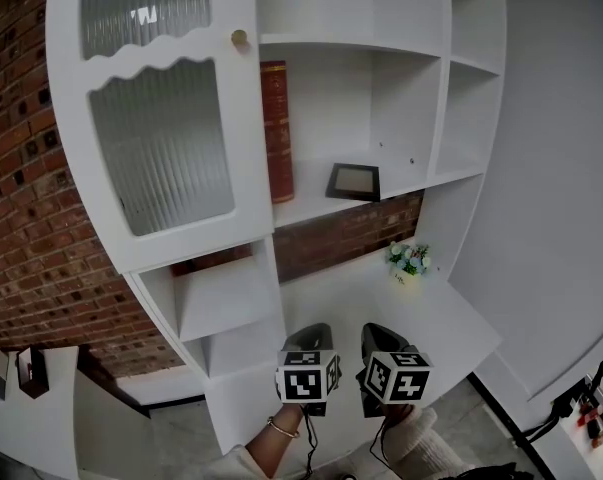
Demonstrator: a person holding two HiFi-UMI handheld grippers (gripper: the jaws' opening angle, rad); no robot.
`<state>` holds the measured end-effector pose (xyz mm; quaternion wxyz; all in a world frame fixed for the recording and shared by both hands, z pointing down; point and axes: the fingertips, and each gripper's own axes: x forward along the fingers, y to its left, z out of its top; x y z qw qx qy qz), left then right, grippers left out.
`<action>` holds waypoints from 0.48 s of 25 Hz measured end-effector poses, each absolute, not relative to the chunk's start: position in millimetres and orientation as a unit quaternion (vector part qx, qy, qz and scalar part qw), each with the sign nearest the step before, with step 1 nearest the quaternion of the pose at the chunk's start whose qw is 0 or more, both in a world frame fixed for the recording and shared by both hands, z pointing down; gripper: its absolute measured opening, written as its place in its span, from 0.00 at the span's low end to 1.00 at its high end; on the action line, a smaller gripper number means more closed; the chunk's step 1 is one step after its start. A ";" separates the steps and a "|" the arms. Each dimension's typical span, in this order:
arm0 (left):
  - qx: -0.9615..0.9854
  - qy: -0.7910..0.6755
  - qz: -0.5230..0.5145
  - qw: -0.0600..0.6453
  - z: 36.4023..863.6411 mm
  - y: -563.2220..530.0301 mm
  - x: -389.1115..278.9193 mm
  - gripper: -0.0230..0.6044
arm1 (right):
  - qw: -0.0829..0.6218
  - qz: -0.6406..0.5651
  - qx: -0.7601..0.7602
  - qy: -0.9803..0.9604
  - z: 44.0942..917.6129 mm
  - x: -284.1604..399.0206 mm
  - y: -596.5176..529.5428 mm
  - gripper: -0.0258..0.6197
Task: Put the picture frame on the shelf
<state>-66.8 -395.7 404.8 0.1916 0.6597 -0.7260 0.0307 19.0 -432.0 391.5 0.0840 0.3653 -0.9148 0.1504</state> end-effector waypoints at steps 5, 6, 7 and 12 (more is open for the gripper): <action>0.658 -0.726 0.034 0.194 406.9 -397.2 -64.9 0.05 | 0.085 0.148 0.363 -0.916 391.2 19.8 -432.8 0.08; 0.658 -0.727 0.034 0.194 406.9 -397.5 -64.2 0.05 | 0.085 0.147 0.362 -0.917 391.2 20.1 -433.0 0.08; 0.658 -0.727 0.034 0.194 406.6 -397.7 -63.4 0.05 | 0.085 0.147 0.361 -0.917 391.1 20.6 -433.1 0.08; 0.660 -0.726 0.035 0.192 405.8 -399.1 -58.9 0.05 | 0.086 0.147 0.362 -0.916 391.4 25.7 -435.0 0.08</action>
